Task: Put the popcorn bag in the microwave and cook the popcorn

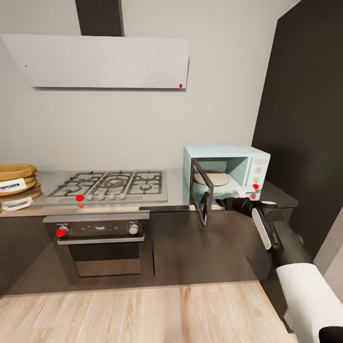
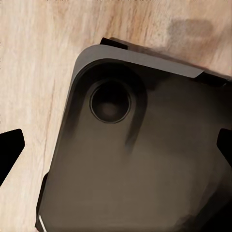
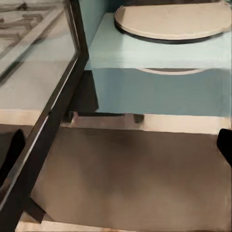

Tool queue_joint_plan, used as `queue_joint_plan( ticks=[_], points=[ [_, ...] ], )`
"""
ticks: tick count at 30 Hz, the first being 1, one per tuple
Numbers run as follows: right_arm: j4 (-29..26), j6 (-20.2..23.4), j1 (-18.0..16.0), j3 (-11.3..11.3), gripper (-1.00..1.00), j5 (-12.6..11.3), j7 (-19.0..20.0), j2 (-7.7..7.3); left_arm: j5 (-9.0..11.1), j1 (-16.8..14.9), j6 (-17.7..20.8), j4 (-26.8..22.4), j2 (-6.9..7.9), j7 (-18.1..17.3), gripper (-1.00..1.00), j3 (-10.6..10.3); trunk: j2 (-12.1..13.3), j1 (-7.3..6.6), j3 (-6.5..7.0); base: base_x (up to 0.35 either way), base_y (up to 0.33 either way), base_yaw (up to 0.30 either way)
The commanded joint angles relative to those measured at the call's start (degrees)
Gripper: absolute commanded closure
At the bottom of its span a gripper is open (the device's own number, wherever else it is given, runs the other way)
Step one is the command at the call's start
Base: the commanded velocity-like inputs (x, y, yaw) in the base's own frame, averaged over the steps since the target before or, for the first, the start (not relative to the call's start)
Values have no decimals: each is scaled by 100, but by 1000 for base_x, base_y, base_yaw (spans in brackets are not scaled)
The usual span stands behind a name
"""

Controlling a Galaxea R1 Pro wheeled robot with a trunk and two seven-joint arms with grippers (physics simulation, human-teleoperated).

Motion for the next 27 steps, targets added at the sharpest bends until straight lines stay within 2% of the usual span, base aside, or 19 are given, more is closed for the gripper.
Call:
queue_joint_plan(
  ticks=[1, 5, 8, 10, 12, 13, 14, 15, 17, 18, 19, 20, 21, 25, 26, 27],
  points=[
    [-1, 31, -3, -72, -100, -61, -18, -107, 19, 1, -11, -5, 0, 5, -100, 1, -3, 0, -5, 0, 3, 0],
    [140, 31, -3, -180, -100, -6, -109, -371, 19, 2, -11, -5, 0, 5, -100, 1, -3, 0, -5, 0, 0, 0],
    [776, 31, -3, -236, -100, 133, -312, -809, 19, 2, -12, -5, 0, 5, -100, 1, -3, 0, -5, 0, 0, 0],
    [1231, 26, -3, -242, -100, 158, -346, -901, 19, 2, -12, -5, 0, 5, -100, 1, -3, 0, -5, 0, 0, 0],
    [2434, -45, -3, -232, -100, 180, -380, -954, 26, 0, -9, -5, 0, 5, -100, 1, -3, 0, -5, 0, 0, 0],
    [2820, -72, -3, -226, -100, 188, -392, -953, 27, 1, -7, -5, 0, 5, -100, 1, -3, 0, -5, 0, 0, 0],
    [3442, -192, -3, -219, -100, 213, -402, -939, 26, 1, -8, -5, 0, 5, -100, 1, -3, 0, -5, 0, 0, 0],
    [3923, -387, -3, -216, -100, 264, -406, -930, 24, 0, -10, -5, 0, 5, -100, 1, -3, 0, -5, 0, 0, 0],
    [4972, -1107, -3, -208, -100, 428, -405, -918, 23, 1, -11, -5, 0, 5, -100, 1, -3, 0, -5, 0, 0, 0],
    [5996, -2063, -3, -205, -100, 654, -399, -898, 23, 0, -8, -5, 0, 5, -100, 1, -3, 0, -5, 0, 0, 0],
    [6425, -2654, 17, -204, -100, 818, -391, -885, 21, 1, -9, -5, 0, 5, -100, 1, -3, 0, -5, 0, 0, 0],
    [6579, -2909, 101, -203, -100, 891, -391, -880, 21, 1, -8, -5, 0, 5, -100, 0, -3, 0, -5, 0, 0, 0],
    [6679, -3080, 274, -203, -100, 936, -401, -875, 20, 1, -6, -5, 0, 5, -100, 0, -3, 0, -5, 0, 0, 0],
    [6826, -3563, 1603, -214, -100, 997, -433, -852, 19, 2, -4, -5, 0, 5, -100, -2, -3, 0, -5, 0, 0, 0],
    [6839, -3854, 1994, -218, -100, 990, -449, -791, 19, 2, -5, -5, 0, 5, -100, -2, -3, 0, -5, 0, 0, 0],
    [6843, -3981, 2180, -222, -100, 986, -480, -739, 19, 2, -6, -5, 0, 5, -100, -2, -3, 0, -5, 0, 0, 0]
  ],
)
